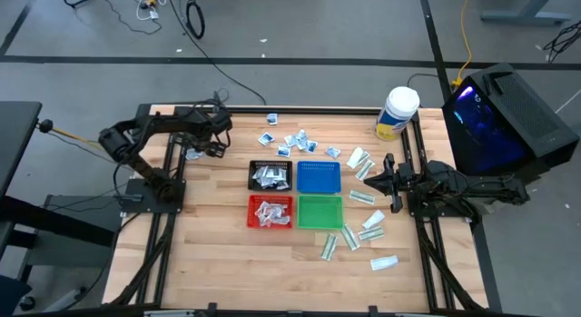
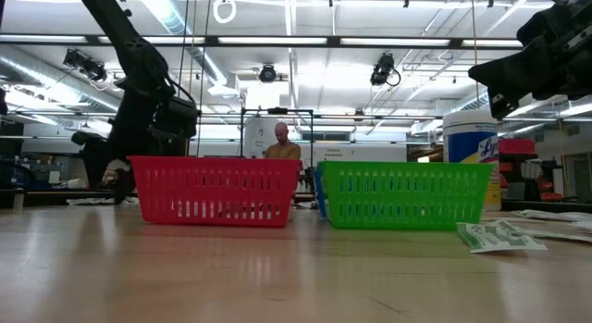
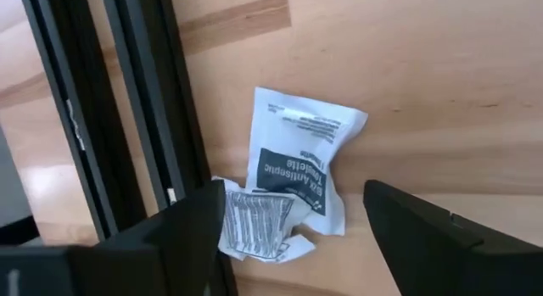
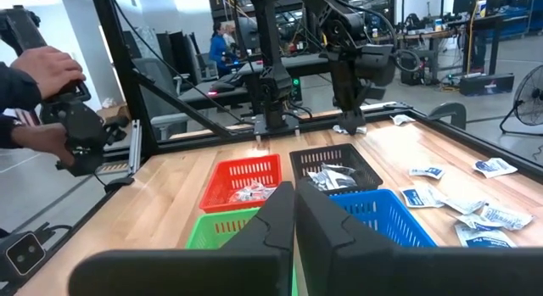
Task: Pick & Place First Aid Supplies
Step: Put the gray towelette pack into the black bin
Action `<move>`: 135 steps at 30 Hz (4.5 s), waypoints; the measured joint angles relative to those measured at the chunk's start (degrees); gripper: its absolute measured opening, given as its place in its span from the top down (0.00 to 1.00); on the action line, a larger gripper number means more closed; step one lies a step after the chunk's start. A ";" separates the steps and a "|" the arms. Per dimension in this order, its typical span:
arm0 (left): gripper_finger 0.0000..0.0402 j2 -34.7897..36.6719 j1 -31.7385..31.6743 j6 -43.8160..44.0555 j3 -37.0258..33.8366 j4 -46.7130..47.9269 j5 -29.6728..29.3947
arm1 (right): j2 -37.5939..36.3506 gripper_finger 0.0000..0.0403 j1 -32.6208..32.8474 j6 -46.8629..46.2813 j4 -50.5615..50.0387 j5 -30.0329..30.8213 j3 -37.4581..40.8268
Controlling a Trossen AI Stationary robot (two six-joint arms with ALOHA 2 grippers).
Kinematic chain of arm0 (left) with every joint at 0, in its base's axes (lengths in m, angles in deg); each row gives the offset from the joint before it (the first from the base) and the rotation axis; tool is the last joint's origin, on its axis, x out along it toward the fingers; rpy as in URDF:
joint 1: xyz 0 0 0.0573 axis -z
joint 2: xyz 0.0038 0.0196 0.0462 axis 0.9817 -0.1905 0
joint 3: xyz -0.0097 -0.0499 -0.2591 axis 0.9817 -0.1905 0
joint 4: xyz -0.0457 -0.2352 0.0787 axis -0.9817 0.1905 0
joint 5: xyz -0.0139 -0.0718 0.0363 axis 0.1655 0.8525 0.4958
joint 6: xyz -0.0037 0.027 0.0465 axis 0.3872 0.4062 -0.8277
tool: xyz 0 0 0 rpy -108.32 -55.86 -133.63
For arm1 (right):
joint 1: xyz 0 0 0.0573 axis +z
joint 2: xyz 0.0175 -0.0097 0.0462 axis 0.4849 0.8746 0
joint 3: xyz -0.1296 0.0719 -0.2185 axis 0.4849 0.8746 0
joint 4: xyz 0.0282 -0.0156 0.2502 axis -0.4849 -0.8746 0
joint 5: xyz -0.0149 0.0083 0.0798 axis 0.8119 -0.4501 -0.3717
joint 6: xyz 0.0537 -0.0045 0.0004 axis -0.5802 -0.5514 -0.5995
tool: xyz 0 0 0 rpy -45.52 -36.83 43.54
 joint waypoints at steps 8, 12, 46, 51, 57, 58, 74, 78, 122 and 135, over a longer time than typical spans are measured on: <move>0.34 -0.71 0.03 -0.06 0.11 -0.76 0.14 | 0.00 0.96 0.00 0.01 0.00 0.02 0.00; 0.41 -0.75 0.03 0.00 0.07 -1.07 0.40 | 0.00 0.96 -0.01 0.02 0.00 0.02 0.01; 0.86 -0.91 -0.01 1.27 -0.09 -2.58 2.26 | 0.00 0.96 -0.01 0.02 0.00 0.01 -0.01; 0.89 -0.91 0.14 1.25 -0.09 -2.55 2.29 | 0.00 0.96 0.01 0.00 0.00 0.00 0.01; 0.91 -0.91 0.14 1.23 -0.09 -2.51 2.70 | 0.00 0.96 0.00 0.01 0.00 0.02 0.00; 0.92 -0.89 0.14 1.21 -0.09 -2.51 2.70 | 0.00 0.96 -0.01 0.01 0.00 0.00 0.00; 0.95 -0.84 0.14 -0.34 -0.04 -2.51 2.70 | 0.00 0.96 -0.01 0.02 0.00 0.01 -0.01; 0.95 -0.84 0.83 -0.34 -0.04 -2.39 2.70 | 0.00 0.96 0.00 0.01 0.00 0.01 0.01; 0.96 -0.75 17.05 -7.80 23.59 5.79 5.53 | 0.00 0.96 0.01 0.02 0.00 0.02 0.01; 0.96 -0.75 27.38 -12.80 26.91 3.98 6.83 | 0.02 0.96 0.00 0.02 0.00 0.02 -0.01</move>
